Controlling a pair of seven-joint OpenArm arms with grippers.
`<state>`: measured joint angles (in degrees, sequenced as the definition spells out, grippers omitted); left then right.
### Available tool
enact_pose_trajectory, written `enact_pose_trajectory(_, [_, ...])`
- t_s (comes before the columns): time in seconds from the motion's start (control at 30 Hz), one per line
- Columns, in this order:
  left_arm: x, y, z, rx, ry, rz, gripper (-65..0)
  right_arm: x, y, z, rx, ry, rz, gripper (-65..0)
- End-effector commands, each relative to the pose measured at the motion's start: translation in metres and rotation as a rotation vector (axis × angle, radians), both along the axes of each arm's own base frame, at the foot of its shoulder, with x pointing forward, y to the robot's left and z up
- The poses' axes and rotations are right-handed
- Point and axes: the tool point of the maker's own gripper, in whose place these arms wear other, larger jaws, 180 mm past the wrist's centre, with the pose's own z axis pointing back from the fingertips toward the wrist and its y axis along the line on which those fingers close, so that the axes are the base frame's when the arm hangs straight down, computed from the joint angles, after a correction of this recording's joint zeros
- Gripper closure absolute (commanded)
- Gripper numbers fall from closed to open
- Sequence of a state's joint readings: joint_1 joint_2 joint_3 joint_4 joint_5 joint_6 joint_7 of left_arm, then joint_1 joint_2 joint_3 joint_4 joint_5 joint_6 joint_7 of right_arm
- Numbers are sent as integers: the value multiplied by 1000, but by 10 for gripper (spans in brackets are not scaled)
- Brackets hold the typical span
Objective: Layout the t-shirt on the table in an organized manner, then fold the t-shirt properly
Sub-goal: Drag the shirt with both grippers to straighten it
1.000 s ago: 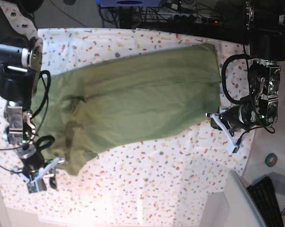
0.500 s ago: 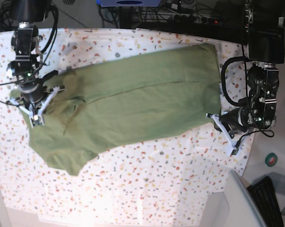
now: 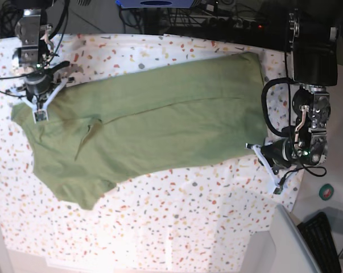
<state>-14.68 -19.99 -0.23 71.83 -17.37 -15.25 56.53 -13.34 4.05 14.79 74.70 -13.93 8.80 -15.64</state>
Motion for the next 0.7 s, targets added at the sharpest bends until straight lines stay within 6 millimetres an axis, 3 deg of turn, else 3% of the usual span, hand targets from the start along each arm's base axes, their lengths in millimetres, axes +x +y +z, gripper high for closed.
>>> enact_pose_trajectory(0.0, [14,8,13,7,-40,11,0,-3,-4,2,-15,2,-8,0])
enact_pose_trajectory(0.17, [23,4,6,-16,-75,16,0,-28,0,-8,-8,47,-14,0])
enact_pose_trajectory(0.37, [25,-19,-9,-2,-54,-73,0,-73,21,-13,24,95,-21,0])
enact_pose_trajectory(0.67, [50,-32,6,14,-95,-124,0,-126,41,-21,60,175,-36,0])
